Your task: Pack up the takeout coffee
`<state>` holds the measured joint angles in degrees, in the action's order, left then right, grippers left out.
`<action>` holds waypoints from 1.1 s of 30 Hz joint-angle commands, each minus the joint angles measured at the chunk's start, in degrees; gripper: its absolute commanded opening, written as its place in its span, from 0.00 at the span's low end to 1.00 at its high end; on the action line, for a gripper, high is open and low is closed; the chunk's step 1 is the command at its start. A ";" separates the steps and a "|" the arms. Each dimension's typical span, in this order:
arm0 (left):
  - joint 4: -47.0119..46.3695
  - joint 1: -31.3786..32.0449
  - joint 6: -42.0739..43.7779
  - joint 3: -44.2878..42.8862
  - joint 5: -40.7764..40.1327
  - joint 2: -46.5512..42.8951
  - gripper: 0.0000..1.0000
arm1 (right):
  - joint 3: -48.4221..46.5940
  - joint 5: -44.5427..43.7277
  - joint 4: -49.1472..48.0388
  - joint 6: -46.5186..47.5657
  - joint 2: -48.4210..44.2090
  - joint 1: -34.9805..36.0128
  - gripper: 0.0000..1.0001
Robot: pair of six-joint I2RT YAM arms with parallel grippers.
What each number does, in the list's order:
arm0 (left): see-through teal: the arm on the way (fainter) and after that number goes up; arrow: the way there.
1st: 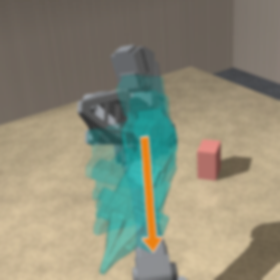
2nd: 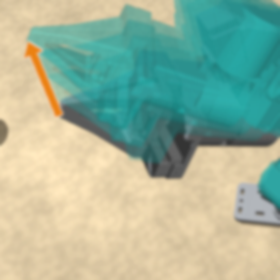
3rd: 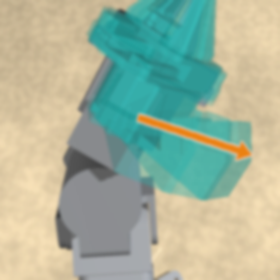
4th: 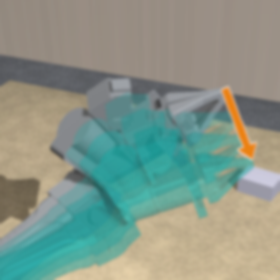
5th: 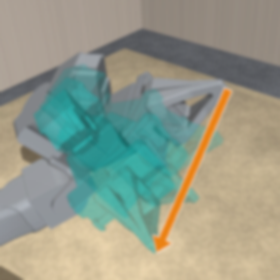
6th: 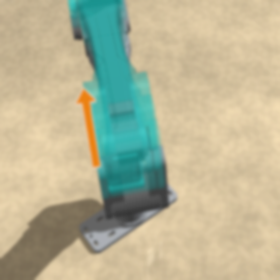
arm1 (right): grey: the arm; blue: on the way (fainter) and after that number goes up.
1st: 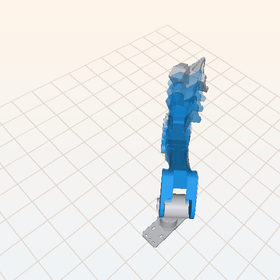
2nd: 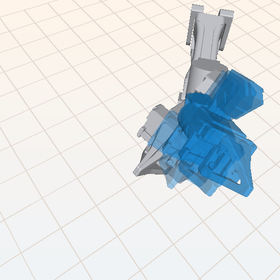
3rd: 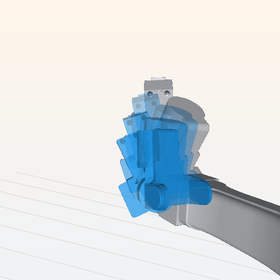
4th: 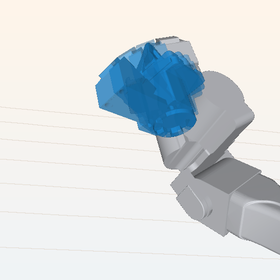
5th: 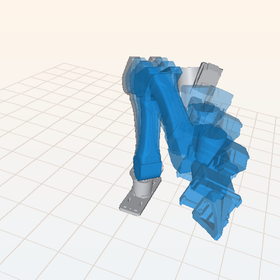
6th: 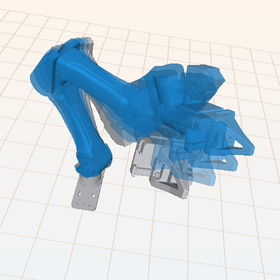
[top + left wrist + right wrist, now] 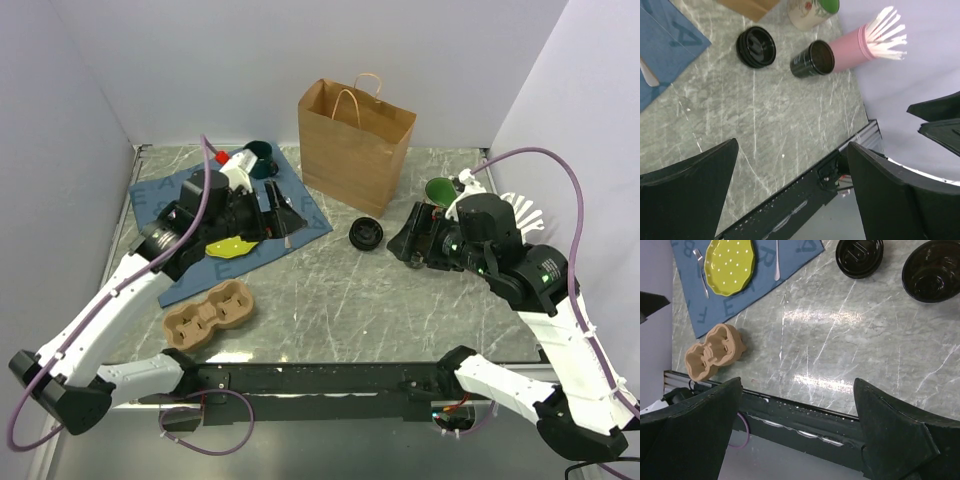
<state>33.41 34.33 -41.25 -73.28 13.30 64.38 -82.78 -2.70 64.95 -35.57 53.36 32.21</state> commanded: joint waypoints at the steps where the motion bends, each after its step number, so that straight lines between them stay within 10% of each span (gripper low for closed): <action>1: -3.09 0.21 -0.41 1.03 -3.36 -4.96 0.97 | 1.13 -3.01 -1.23 -2.48 -1.51 -0.39 1.00; 12: 0.78 0.21 -1.37 0.59 -7.50 -4.88 0.97 | -1.59 -21.03 7.55 2.87 6.74 -3.71 0.95; 26: 0.52 0.21 -2.16 5.68 -8.20 -7.60 0.97 | 1.05 -10.04 -4.74 14.12 26.87 -21.75 0.40; 33: 2.62 0.21 0.99 4.64 -8.55 -6.99 0.97 | -0.89 -12.50 -4.92 15.18 36.28 -23.85 0.36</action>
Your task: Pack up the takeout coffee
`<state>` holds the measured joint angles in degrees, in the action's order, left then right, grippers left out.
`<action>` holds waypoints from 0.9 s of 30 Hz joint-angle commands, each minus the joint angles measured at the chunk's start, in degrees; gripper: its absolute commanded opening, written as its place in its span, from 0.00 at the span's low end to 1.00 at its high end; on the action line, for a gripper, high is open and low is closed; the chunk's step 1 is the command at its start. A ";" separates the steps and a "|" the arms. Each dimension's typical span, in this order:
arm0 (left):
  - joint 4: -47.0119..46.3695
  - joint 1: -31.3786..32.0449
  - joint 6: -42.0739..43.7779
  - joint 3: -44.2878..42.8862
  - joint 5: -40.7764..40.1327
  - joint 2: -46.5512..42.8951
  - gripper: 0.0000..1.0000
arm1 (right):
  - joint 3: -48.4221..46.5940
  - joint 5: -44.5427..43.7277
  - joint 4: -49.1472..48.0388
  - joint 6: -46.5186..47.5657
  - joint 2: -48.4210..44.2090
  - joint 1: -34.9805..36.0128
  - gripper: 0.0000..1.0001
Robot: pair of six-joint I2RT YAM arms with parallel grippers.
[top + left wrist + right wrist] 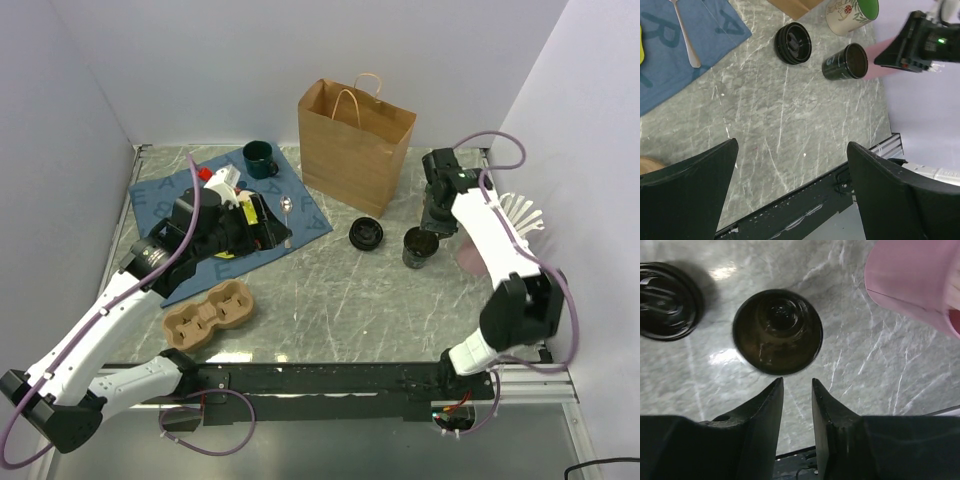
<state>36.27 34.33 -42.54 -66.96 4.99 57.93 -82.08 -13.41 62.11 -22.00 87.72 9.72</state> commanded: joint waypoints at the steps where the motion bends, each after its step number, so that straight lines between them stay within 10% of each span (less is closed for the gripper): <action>1: 0.37 0.21 2.81 -2.03 -1.55 -0.45 0.97 | -1.94 -2.32 -2.08 1.61 3.32 -1.54 0.36; 27: 1.52 0.21 5.72 -5.99 -3.76 6.93 0.97 | -1.77 5.67 -6.64 6.88 10.89 -7.87 0.29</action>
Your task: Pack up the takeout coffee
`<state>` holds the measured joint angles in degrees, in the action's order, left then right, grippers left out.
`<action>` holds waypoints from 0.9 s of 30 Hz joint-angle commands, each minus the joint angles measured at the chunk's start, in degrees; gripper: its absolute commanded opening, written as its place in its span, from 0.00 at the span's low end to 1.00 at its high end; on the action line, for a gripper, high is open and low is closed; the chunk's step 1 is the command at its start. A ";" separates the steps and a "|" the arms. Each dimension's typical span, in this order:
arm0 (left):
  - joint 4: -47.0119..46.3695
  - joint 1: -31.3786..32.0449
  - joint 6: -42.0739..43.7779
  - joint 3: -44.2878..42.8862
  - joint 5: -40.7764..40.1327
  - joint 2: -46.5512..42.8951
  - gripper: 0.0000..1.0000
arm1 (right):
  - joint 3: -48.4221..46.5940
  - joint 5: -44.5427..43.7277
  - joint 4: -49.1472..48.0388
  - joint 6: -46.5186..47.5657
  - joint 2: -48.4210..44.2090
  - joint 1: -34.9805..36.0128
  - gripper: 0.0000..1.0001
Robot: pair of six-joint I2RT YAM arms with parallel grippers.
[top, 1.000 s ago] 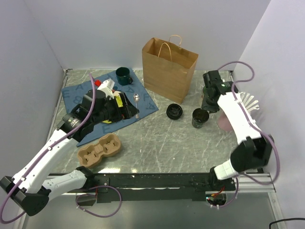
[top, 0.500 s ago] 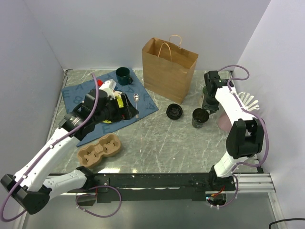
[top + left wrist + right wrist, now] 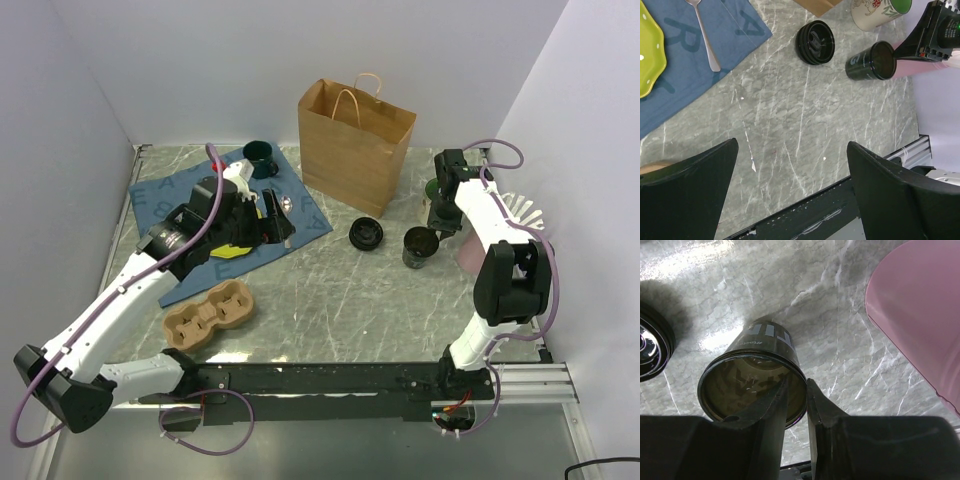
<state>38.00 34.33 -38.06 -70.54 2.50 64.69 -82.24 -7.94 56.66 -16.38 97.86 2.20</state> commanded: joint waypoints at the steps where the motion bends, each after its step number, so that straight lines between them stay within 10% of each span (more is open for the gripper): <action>1: -0.21 0.21 1.24 -2.32 -1.45 0.18 0.97 | -1.52 0.30 -1.38 1.53 0.57 -0.44 0.28; 27: -0.73 0.21 0.89 -2.76 -0.04 1.58 0.97 | 2.25 1.70 -2.96 2.85 -0.13 -1.67 0.24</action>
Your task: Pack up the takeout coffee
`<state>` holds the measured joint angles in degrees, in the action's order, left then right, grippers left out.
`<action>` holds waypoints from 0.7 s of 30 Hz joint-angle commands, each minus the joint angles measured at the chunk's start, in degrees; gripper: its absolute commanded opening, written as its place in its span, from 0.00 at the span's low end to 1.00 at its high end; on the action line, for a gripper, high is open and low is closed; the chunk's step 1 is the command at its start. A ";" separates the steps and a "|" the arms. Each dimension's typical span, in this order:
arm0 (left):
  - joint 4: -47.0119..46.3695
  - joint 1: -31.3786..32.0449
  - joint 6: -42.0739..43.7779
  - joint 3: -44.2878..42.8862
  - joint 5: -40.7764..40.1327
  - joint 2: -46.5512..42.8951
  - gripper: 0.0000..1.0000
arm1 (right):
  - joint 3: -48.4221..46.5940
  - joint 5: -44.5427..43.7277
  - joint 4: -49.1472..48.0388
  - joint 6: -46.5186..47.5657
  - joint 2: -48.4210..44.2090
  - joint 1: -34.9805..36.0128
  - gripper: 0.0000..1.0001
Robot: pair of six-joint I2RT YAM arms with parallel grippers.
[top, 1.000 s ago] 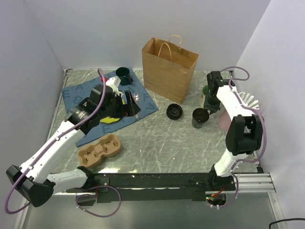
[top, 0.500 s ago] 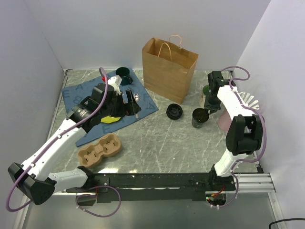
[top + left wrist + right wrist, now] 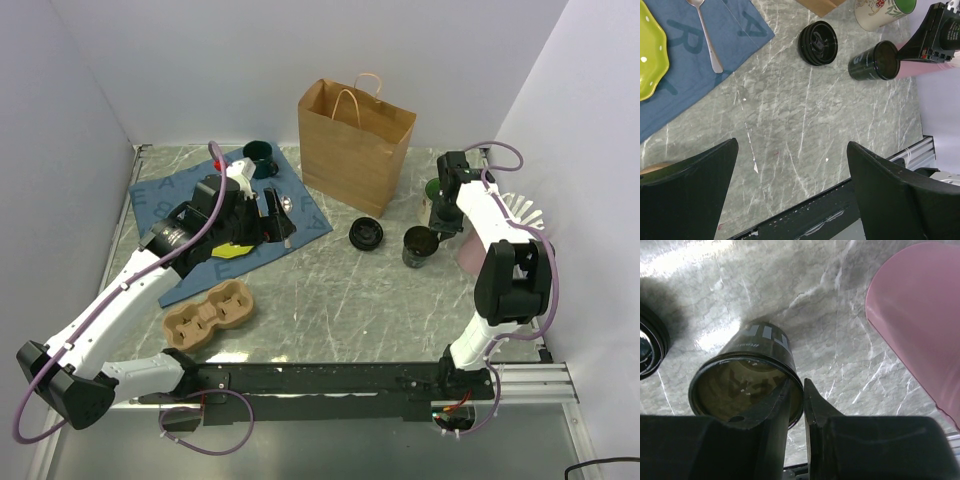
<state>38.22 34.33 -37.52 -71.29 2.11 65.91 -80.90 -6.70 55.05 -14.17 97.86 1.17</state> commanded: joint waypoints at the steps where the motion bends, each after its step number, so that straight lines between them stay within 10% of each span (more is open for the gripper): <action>1: -0.95 0.21 0.34 -2.10 0.35 0.36 0.97 | 0.92 0.63 -1.35 0.64 -0.13 -0.64 0.24; 21: -1.04 0.21 0.25 -1.75 0.61 0.27 0.97 | -0.48 0.99 -0.82 0.55 -0.92 -0.73 0.19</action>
<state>38.17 34.33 -37.52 -71.29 2.13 66.28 -79.40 -5.56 54.39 -13.78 97.86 0.86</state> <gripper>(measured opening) 0.968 0.198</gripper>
